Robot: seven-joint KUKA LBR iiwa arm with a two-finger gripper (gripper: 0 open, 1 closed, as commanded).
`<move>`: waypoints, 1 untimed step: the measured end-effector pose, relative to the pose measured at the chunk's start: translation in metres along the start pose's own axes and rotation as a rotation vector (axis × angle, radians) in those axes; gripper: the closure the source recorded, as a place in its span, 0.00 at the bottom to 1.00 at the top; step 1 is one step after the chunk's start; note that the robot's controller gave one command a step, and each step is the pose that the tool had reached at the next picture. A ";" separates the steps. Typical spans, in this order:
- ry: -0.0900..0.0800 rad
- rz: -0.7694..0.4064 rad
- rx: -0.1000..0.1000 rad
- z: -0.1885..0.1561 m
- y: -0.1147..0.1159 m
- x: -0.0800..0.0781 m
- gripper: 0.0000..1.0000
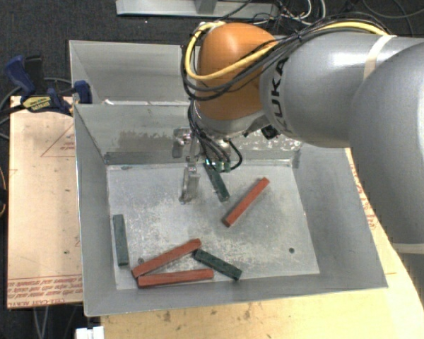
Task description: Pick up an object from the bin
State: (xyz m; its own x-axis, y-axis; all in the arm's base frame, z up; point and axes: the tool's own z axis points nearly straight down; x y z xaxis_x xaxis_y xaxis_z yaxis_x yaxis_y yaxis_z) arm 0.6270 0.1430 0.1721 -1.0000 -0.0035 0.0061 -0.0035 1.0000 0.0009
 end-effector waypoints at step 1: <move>0.002 -0.011 0.001 0.013 -0.022 0.088 0.00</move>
Offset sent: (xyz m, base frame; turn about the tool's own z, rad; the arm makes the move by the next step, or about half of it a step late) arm -0.0846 -0.0220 -0.0112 -0.0110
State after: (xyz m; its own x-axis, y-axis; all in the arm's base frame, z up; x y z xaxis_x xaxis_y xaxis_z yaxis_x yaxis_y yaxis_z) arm 0.5388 0.1211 0.1593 -0.9999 -0.0146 0.0078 -0.0146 0.9999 -0.0005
